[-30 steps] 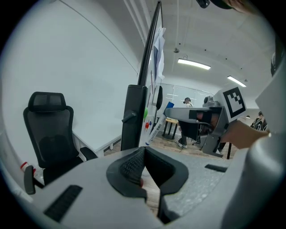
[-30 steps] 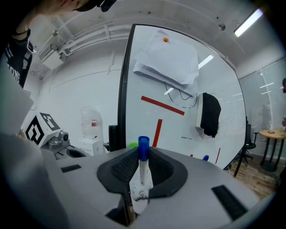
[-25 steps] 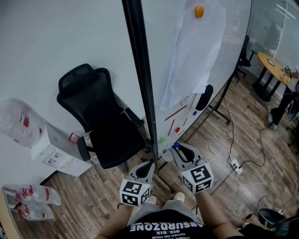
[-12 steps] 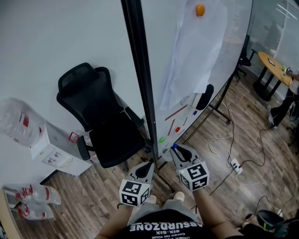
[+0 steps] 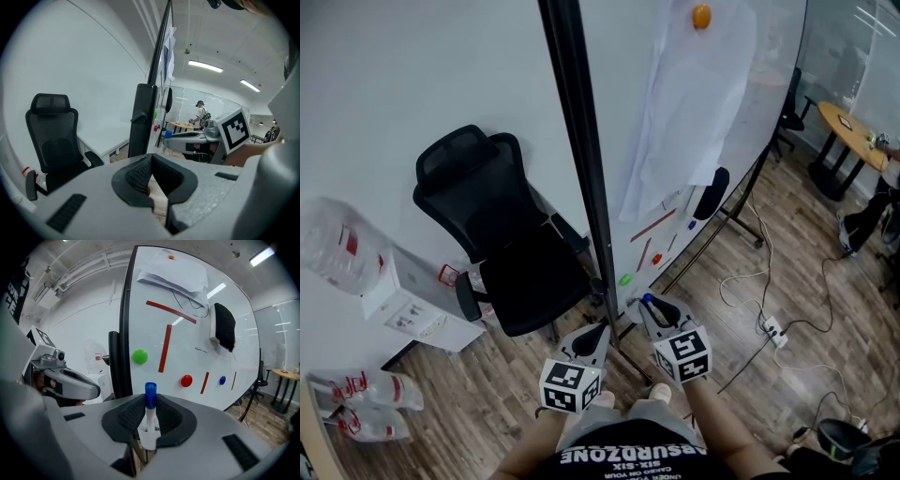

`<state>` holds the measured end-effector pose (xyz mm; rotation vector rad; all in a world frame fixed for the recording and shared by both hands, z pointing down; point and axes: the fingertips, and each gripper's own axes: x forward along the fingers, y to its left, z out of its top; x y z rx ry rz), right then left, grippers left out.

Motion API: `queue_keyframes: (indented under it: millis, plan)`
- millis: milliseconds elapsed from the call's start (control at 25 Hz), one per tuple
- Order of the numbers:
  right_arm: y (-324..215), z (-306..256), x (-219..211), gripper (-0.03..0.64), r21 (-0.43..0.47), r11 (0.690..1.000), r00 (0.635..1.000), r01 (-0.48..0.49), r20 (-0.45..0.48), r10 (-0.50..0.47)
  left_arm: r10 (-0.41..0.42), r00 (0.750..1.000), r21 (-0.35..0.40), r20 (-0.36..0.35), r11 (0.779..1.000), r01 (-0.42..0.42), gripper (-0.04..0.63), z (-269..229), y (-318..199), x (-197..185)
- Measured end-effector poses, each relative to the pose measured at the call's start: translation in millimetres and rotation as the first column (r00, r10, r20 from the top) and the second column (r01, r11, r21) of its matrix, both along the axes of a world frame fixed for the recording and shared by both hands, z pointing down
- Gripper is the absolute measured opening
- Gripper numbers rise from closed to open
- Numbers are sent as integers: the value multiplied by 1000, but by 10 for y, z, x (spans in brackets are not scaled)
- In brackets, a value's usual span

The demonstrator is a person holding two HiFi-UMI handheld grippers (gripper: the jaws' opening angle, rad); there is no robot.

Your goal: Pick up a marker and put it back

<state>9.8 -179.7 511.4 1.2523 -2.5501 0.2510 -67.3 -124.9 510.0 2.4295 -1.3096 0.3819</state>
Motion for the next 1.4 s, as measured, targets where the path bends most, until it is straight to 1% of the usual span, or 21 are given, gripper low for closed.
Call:
queue_keyframes:
  millis: [880,1320,1400]
  plan:
    - [51,341,19,69,-66,998,999,6,-50,-9,17,1000,-9,1,1000,-17,4,16,1,30]
    - [56,347,51,90,-65,998,999,-4,-45,1,13,1000,-8,4,1000,-13,5,21,24,20]
    - [49,314,58,104,-56,998,999,-8,-35,6,12,1000,-6,4,1000,-12,3,12,25,20]
